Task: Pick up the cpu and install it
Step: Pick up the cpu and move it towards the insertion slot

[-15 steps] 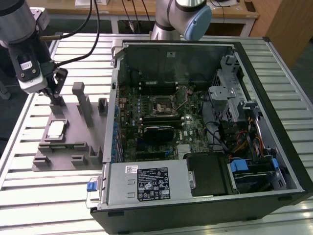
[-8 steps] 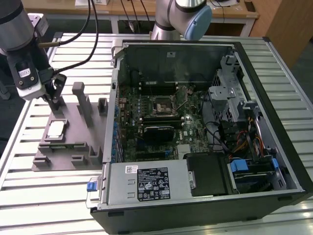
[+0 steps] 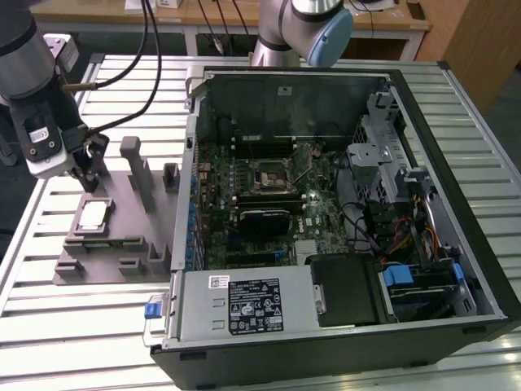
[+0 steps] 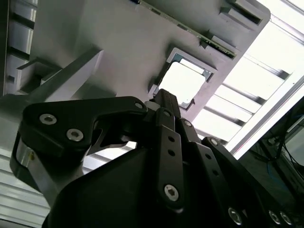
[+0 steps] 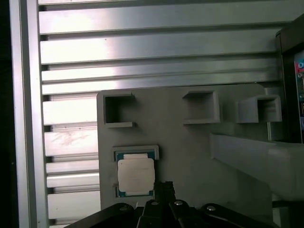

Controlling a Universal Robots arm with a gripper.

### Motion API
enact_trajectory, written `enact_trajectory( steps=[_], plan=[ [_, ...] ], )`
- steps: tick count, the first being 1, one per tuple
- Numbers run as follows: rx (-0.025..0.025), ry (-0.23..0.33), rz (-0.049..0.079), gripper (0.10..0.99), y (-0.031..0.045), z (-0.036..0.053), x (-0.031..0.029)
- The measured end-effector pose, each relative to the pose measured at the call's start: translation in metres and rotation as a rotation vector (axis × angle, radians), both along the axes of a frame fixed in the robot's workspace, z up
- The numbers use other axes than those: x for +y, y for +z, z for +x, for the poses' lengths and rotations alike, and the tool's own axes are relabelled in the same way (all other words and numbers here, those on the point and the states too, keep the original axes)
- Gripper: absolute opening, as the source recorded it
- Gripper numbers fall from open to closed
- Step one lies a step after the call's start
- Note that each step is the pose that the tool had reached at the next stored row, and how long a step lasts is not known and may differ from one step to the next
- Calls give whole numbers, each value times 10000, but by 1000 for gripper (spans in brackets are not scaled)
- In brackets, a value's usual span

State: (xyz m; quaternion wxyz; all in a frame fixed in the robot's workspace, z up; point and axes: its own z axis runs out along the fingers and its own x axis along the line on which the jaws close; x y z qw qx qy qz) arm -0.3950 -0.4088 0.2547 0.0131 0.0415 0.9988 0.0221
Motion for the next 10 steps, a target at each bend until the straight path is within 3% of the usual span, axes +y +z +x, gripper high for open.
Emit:
enact_trajectory(
  steps=[10],
  plan=[
    [-1,1,1,106,-135,-74,-64]
  ],
)
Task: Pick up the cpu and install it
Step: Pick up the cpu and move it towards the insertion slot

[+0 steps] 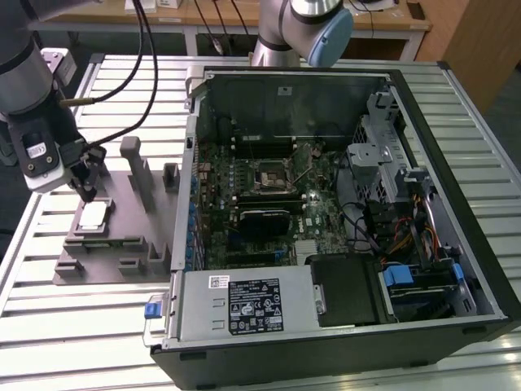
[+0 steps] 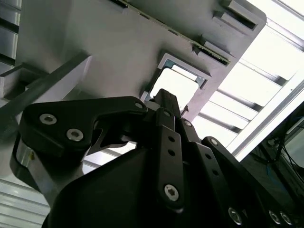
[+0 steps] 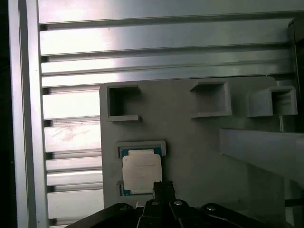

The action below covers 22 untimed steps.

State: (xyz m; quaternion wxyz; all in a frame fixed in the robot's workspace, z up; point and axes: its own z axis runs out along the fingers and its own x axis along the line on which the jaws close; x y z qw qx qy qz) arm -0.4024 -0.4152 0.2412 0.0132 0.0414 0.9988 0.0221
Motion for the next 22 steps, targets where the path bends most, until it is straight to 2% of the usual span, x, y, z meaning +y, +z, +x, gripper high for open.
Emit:
enact_trajectory(
  steps=[8,22],
  plan=[
    [0,-1,0,106,-128,-46,-22],
    [0,0,0,106,-361,-146,-22]
  ],
)
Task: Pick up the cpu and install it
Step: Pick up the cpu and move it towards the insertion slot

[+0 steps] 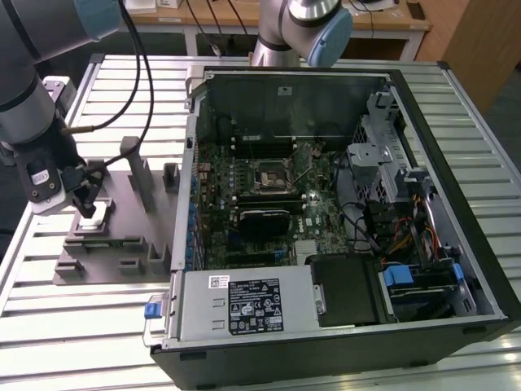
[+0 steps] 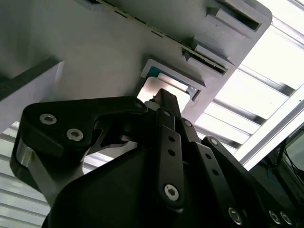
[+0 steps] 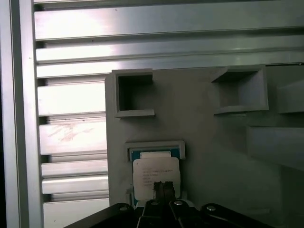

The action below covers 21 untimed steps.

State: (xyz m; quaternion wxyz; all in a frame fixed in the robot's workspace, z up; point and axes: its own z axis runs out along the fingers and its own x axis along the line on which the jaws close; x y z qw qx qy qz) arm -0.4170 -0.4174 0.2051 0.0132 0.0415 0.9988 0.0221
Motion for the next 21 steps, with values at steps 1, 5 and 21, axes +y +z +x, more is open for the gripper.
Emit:
enact_trajectory(
  steps=[1,5,21],
  plan=[
    [1,1,-1,106,-17,-2,0],
    [2,0,-1,106,-50,-4,0],
    [1,0,-1,525,-53,-4,0]
  ],
)
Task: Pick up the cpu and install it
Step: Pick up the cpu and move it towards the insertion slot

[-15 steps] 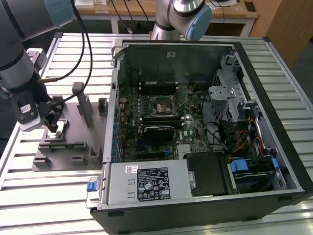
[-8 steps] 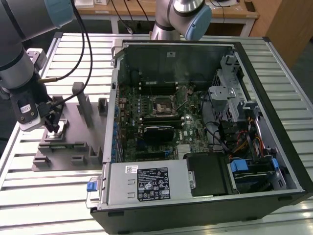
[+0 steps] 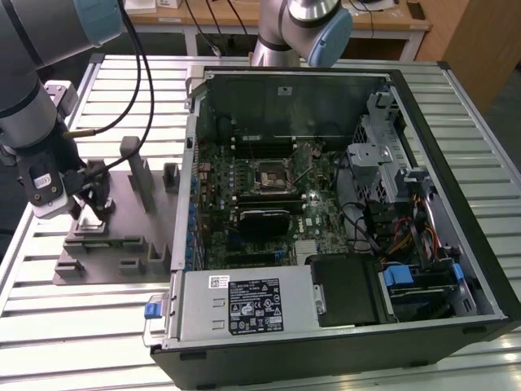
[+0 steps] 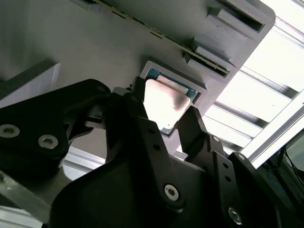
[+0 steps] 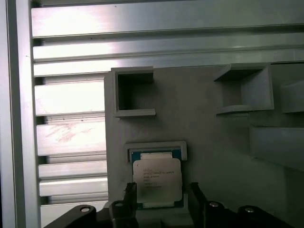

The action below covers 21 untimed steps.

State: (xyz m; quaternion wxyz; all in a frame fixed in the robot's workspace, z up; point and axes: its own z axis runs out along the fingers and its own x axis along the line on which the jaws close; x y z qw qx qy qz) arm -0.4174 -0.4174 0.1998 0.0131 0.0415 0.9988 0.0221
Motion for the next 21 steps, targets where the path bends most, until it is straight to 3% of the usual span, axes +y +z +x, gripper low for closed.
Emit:
enact_trajectory(
  steps=[1,3,5,6,21],
  plan=[
    [0,0,0,525,0,0,0],
    [0,0,0,643,-1,0,0],
    [0,0,0,643,-1,0,0],
    [0,0,0,706,-1,0,0],
    [1,345,-2,706,-153,-1,24]
  ],
)
